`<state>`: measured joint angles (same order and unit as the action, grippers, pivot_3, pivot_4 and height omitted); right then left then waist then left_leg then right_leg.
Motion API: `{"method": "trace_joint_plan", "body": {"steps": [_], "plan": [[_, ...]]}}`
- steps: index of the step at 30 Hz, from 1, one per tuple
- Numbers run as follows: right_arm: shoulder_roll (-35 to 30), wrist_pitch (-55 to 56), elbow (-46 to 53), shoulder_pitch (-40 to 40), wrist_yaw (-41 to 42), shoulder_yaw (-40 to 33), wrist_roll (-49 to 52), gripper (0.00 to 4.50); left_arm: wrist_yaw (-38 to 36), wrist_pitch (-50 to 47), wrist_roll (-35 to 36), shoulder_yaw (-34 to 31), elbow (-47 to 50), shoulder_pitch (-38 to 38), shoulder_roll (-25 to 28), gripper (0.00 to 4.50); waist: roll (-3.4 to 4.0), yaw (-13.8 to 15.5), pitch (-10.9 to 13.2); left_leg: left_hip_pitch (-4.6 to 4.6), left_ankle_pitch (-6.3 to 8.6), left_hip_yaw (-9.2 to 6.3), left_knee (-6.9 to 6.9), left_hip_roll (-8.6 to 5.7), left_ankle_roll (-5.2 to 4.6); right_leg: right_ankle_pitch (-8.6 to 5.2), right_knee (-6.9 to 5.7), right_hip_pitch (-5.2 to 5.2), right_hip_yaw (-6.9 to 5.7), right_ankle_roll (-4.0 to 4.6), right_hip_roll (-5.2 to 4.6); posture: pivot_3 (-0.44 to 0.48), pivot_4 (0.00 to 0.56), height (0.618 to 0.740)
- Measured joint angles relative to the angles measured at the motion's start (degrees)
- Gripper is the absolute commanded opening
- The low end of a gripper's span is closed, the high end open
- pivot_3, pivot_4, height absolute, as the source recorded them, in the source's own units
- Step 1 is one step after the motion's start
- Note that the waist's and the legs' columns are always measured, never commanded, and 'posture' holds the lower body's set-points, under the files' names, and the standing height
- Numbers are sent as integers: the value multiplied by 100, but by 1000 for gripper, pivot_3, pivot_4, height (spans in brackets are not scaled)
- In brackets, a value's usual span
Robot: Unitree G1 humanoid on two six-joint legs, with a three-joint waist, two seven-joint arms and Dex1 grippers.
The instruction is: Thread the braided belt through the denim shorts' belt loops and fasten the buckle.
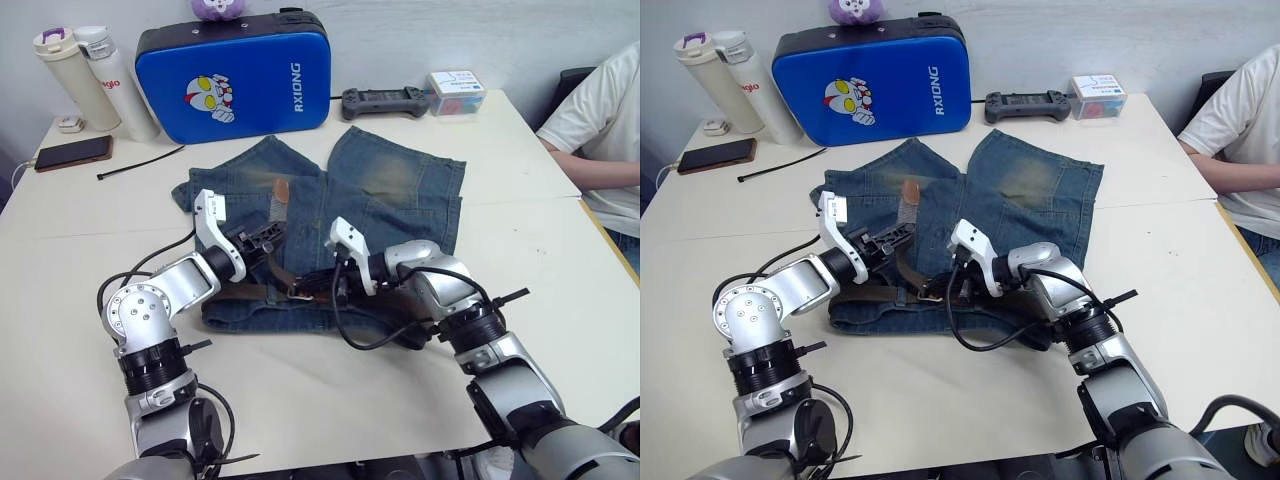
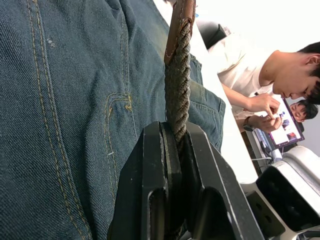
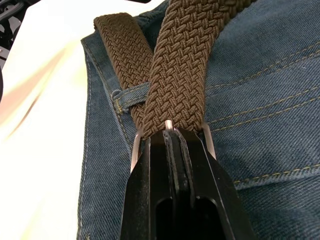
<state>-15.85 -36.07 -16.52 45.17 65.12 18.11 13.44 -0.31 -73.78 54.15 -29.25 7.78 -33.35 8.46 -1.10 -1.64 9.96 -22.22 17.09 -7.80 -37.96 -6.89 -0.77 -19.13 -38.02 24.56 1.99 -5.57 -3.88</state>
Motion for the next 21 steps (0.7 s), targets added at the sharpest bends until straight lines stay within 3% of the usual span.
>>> {"method": "trace_joint_plan", "body": {"steps": [12,21], "plan": [[13,84,5,99,-44,310,-299,93,0,-254,390,20,5,-25,22,0,0,-16,-4,7,0,1,-1,2,1,0,-5,-2,2,0,2,0,150,740],[174,-558,252,168,-527,595,-550,93,-312,-799,908,350,-60,-305,466,0,-8,-34,-69,53,17,2,10,35,29,11,-8,-19,5,30,39,0,150,740]]}}
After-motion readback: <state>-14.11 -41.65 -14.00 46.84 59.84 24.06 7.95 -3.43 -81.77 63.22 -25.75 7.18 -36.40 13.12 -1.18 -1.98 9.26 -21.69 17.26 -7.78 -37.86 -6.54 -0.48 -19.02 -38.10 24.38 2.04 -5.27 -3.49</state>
